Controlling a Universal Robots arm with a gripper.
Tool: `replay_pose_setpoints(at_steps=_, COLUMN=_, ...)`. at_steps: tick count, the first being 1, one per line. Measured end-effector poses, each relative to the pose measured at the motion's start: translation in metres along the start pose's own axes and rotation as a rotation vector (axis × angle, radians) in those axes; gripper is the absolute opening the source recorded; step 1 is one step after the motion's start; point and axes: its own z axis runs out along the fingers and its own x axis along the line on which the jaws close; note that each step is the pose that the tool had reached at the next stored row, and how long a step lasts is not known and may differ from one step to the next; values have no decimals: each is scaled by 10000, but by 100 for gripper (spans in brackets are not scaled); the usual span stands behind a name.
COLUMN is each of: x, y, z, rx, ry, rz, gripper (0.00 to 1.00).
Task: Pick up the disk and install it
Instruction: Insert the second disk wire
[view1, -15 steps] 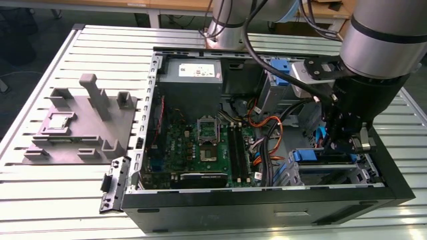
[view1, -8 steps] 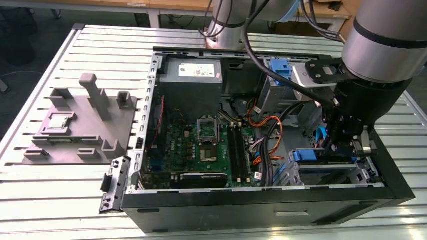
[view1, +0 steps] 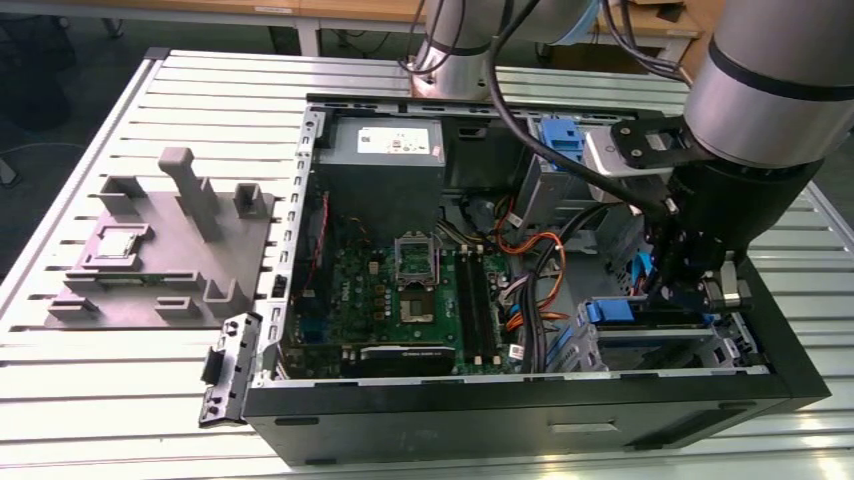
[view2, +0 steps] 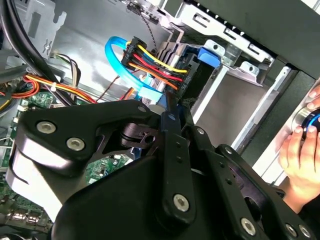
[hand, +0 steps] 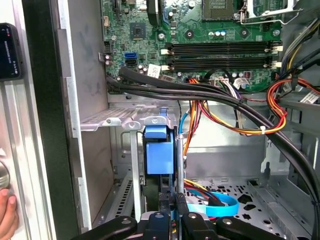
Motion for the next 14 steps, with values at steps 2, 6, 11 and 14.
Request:
replay_pose_setpoints(at_steps=2, x=0, y=0, z=1, rx=0, ry=-4, rz=-18, gripper=16)
replay_pose_setpoints(at_steps=6, x=0, y=1, z=7, rx=6, ry=-38, rz=-199, gripper=16)
replay_pose_setpoints(at_steps=11, x=6, y=2, z=10, rx=7, ry=-49, rz=-250, gripper=16)
replay_pose_setpoints(at_steps=14, x=11, y=1, z=10, rx=7, ry=-48, rz=-251, gripper=16)
